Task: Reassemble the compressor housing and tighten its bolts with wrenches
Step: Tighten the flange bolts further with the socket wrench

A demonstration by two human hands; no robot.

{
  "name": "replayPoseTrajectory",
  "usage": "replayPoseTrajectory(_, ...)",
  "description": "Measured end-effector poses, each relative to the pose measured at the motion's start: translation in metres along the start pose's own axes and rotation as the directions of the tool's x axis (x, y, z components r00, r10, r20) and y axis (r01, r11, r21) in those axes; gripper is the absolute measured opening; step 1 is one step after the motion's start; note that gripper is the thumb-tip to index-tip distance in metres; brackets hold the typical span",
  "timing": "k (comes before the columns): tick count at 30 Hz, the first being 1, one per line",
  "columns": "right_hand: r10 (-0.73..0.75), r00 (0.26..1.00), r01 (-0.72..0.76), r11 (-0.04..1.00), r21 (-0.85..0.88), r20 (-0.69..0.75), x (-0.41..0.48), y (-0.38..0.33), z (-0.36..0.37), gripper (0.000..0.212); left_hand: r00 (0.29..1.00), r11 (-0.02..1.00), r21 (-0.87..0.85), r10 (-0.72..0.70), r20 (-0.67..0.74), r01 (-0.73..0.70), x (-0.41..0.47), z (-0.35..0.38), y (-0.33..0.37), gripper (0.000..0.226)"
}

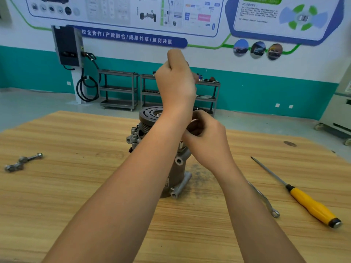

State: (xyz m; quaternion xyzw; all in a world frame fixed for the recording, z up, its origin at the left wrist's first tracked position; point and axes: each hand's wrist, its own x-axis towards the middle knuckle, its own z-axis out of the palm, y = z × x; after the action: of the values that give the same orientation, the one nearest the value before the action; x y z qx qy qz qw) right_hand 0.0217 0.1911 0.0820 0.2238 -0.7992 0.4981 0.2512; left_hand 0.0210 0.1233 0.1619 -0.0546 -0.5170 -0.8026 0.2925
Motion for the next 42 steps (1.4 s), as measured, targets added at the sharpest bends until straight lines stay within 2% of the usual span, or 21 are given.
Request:
replayPoseTrajectory(5,-0.012,1.0,0.012,0.999,-0.038,0.012,0.001,0.001,0.001,0.016,1.0,1.0,0.0,-0.017,0.013,0.017,0.003,-0.001,-0.001,0.043)
replayPoseTrajectory(9,0.01,1.0,-0.009,1.0,-0.017,0.022,0.003,0.0,0.0,0.01,0.999,1.0,-0.001,-0.023,0.046,0.023,0.005,-0.003,-0.001,0.037)
replayPoseTrajectory(13,-0.008,0.996,0.006,1.0,0.026,0.088,0.005,-0.004,-0.005,0.019,0.986,0.999,-0.036,-0.016,0.168,0.022,0.008,-0.008,-0.005,0.034)
replayPoseTrajectory(17,-0.023,0.989,0.02,1.0,0.023,0.143,0.009,-0.005,-0.01,0.012,0.941,0.995,-0.082,-0.023,0.338,0.054,0.013,-0.014,-0.007,0.039)
replayPoseTrajectory(21,-0.035,0.99,0.04,0.999,-0.034,0.137,0.012,-0.002,-0.011,0.022,0.892,0.989,-0.05,-0.101,0.44,0.137,0.017,-0.023,-0.004,0.042)
replayPoseTrajectory(23,-0.033,0.992,0.039,0.998,-0.048,0.123,0.012,-0.002,-0.01,0.022,0.908,0.989,0.058,-0.146,0.394,0.134,0.015,-0.026,-0.002,0.045)
replayPoseTrajectory(25,-0.035,0.993,0.043,0.997,-0.063,0.115,0.011,-0.003,-0.009,0.022,0.965,0.987,0.157,-0.081,0.251,0.042,0.009,-0.027,-0.004,0.046)
replayPoseTrajectory(28,-0.074,0.992,0.089,0.985,-0.15,0.102,0.01,-0.005,-0.009,0.019,0.998,0.994,0.097,0.045,0.052,-0.05,-0.007,-0.02,-0.014,0.046)
replayPoseTrajectory(30,-0.073,0.994,0.087,0.979,-0.182,0.085,0.009,-0.006,-0.01,0.025,0.994,0.991,0.08,0.109,-0.016,-0.107,-0.013,-0.013,-0.019,0.049)
replayPoseTrajectory(32,-0.058,0.993,0.073,0.985,-0.154,0.101,0.01,-0.005,-0.012,0.019,0.984,0.983,0.094,0.166,-0.061,-0.16,-0.014,-0.007,-0.02,0.053)
replayPoseTrajectory(34,-0.052,0.989,0.066,0.993,-0.1,0.138,0.012,-0.003,-0.015,0.006,0.976,0.976,0.099,0.203,-0.078,-0.195,-0.014,-0.003,-0.02,0.056)
replayPoseTrajectory(38,-0.07,0.966,0.065,0.998,0.025,0.25,0.013,0.0,-0.026,0.019,0.961,0.959,0.078,0.276,-0.025,-0.274,-0.015,-0.001,-0.022,0.057)
replayPoseTrajectory(40,-0.052,0.976,0.023,0.99,0.136,0.212,0.014,0.004,-0.038,0.022,0.957,0.955,0.052,0.291,0.008,-0.291,-0.014,-0.001,-0.023,0.055)
replayPoseTrajectory(42,0.007,0.995,-0.041,0.936,0.349,0.097,0.018,0.004,-0.047,0.018,0.96,0.96,0.022,0.277,0.034,-0.278,-0.013,-0.002,-0.023,0.055)
